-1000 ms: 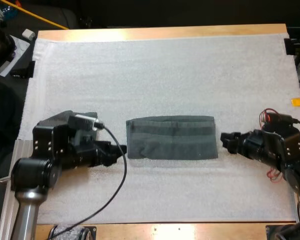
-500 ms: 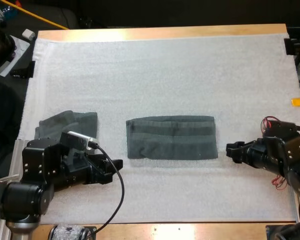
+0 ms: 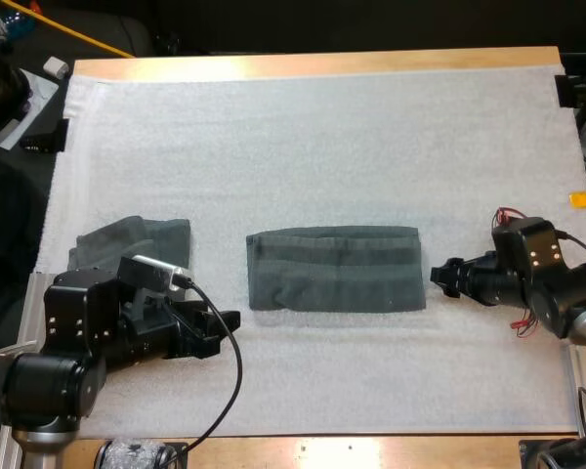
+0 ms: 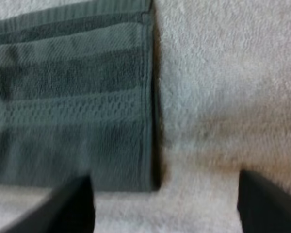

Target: Pick towel from pile, fold and stack

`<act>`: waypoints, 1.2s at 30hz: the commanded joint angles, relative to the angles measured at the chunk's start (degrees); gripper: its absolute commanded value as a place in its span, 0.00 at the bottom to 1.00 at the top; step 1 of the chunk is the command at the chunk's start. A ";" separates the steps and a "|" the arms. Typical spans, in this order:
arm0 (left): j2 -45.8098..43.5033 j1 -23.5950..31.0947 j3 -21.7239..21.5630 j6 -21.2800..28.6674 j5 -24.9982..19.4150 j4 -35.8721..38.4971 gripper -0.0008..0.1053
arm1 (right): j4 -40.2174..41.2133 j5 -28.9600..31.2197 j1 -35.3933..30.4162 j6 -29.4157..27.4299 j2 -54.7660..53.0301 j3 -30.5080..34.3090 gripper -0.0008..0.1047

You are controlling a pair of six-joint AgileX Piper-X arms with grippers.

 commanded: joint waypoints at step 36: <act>-0.33 -0.16 -0.33 -0.49 0.93 0.82 0.55 | -22.38 -25.56 0.30 11.28 30.03 -1.03 0.57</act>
